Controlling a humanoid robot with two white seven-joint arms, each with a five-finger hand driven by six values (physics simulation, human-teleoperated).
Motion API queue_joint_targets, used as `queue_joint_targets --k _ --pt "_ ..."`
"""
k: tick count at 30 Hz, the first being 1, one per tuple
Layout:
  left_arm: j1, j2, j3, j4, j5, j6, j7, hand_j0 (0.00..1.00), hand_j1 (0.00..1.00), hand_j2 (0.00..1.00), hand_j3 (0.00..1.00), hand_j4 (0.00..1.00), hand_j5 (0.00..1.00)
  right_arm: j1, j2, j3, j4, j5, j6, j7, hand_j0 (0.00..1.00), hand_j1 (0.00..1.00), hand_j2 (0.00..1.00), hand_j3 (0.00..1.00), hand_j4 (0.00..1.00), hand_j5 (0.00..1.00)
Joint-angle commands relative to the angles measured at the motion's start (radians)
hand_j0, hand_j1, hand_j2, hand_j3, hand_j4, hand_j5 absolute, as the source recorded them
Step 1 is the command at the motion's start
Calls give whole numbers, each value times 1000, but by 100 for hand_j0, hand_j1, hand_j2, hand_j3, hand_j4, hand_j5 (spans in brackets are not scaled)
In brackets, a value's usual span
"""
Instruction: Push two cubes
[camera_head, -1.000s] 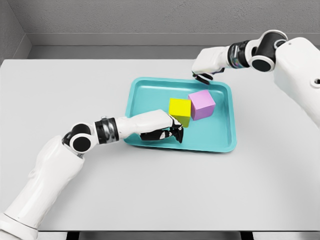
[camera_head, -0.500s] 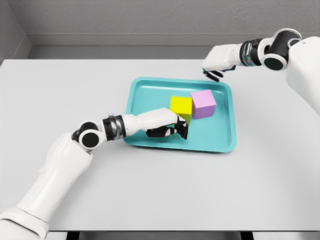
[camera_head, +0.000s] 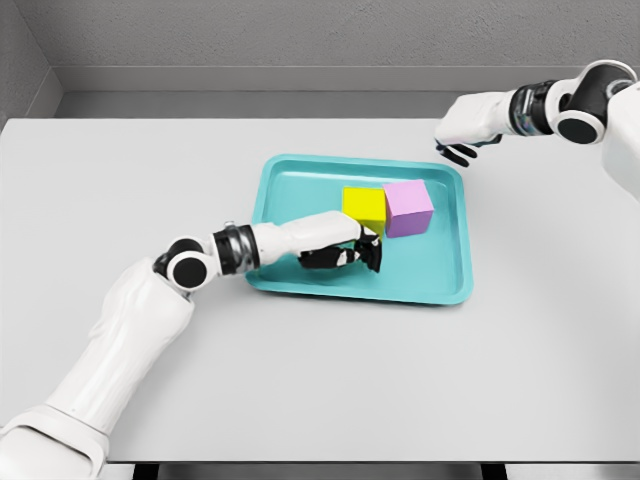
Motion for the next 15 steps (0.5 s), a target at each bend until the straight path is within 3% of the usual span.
queue_joint_targets --k 1,8,10,15 --pt "0 -17 0 21 8 2 0 36 36 36 36 36 36 0 -9 9 0 -2 2 0 12 12 12 12 12 12" --pt "-5 -32 -2 32 8 2 0 36 36 36 36 36 36 3 -30 51 -8 -17 2 0 12 12 12 12 12 12" --pt "-9 -34 -3 35 8 2 0 36 36 36 36 36 36 6 -41 77 -8 -111 2 0 12 12 12 12 12 12" --pt "-12 -38 -3 41 6 2 0 36 36 36 36 36 36 14 -43 118 -8 -186 2 0 12 12 12 12 12 12"
